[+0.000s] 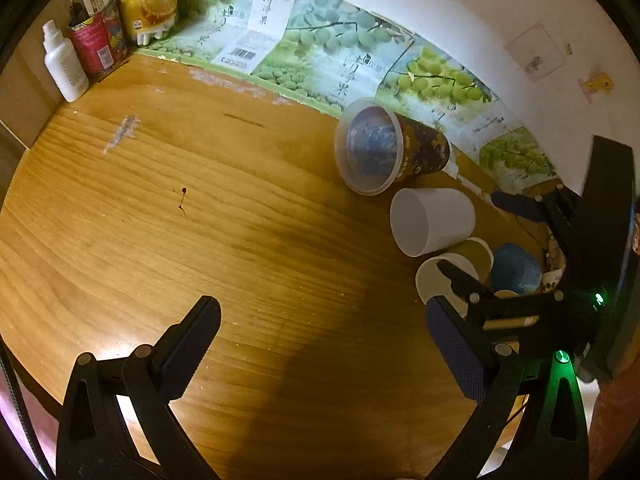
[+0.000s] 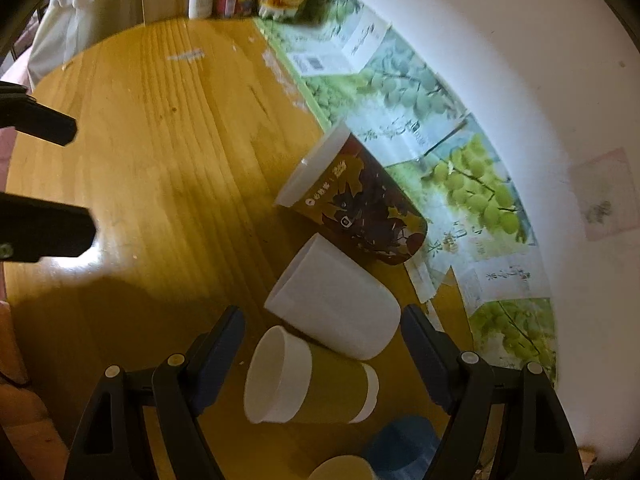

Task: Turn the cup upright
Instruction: 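Move the right gripper toward the white plastic cup lying on its side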

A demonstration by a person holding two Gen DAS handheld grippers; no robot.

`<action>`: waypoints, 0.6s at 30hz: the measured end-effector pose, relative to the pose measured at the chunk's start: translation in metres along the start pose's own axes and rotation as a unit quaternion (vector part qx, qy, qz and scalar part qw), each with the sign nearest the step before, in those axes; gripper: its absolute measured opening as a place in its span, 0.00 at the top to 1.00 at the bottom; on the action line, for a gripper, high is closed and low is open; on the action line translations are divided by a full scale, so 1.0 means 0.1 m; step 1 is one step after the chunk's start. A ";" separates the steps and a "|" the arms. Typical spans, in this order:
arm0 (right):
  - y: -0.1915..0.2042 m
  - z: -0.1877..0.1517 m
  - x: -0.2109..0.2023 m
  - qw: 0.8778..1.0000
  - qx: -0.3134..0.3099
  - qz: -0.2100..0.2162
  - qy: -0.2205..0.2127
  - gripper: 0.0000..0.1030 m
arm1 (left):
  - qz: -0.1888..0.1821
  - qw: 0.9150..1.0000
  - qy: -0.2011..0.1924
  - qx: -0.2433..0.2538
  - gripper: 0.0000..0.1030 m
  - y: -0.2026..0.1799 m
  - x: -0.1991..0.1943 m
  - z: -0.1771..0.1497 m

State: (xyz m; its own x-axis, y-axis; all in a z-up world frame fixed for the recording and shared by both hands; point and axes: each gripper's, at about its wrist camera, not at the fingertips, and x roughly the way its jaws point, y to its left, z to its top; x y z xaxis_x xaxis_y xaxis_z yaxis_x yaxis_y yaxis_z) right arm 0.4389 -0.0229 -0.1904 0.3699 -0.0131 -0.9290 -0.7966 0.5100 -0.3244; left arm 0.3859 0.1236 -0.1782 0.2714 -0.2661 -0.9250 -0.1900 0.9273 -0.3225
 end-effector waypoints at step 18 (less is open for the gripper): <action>0.06 0.07 0.52 0.995 -0.052 0.014 0.084 0.21 | 0.003 1.000 0.012 0.019 0.01 0.06 0.08 0.07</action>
State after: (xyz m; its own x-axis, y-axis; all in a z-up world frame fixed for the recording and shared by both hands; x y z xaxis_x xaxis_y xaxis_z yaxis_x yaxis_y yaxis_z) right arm 0.4565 -0.0140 -0.2391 0.2691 -0.1473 -0.9518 -0.8537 0.4210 -0.3065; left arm 0.3941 0.1286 -0.1862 0.2471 -0.2659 -0.9318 -0.1552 0.9383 -0.3090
